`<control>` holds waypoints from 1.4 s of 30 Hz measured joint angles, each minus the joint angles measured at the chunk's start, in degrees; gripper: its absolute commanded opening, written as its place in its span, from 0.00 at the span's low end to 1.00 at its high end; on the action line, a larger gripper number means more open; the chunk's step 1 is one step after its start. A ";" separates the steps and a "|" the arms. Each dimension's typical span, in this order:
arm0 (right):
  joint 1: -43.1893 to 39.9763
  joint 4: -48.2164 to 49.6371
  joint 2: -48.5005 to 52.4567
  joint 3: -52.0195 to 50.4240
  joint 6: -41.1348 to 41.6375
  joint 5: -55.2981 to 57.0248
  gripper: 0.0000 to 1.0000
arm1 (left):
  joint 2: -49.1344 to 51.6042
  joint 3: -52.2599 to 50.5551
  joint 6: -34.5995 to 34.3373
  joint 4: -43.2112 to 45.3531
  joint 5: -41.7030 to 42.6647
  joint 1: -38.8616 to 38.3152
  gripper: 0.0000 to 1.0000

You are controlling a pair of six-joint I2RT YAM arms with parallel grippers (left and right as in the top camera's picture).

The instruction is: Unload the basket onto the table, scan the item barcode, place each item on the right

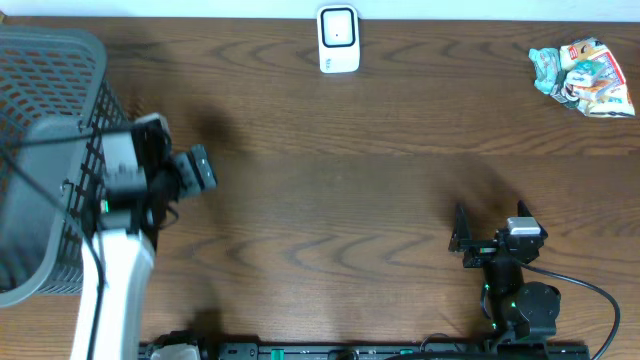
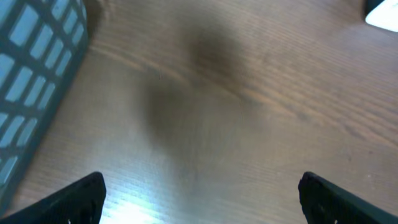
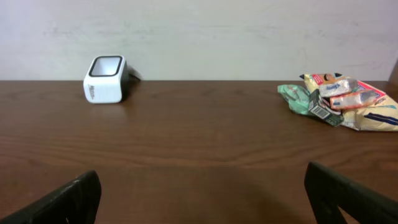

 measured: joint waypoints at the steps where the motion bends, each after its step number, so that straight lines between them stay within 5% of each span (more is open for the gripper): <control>1: 0.00 0.00 -0.02 0.00 0.00 0.00 0.99 | -2.40 -2.45 0.59 2.01 0.13 0.00 0.98; 10: 0.00 0.00 -0.02 0.00 0.00 0.04 0.99 | -25.40 -24.41 5.60 19.15 3.34 0.00 0.98; 19: 0.00 0.00 0.00 0.00 0.00 0.04 0.99 | -45.83 -36.44 6.82 22.93 4.66 0.00 0.98; 30: 0.00 -0.02 0.00 0.00 0.02 0.04 0.99 | -57.16 -47.43 7.37 32.15 5.46 0.00 0.98; 42: 0.00 -0.02 0.00 0.00 0.17 0.04 0.99 | -65.35 -50.75 7.34 32.89 5.05 0.00 0.98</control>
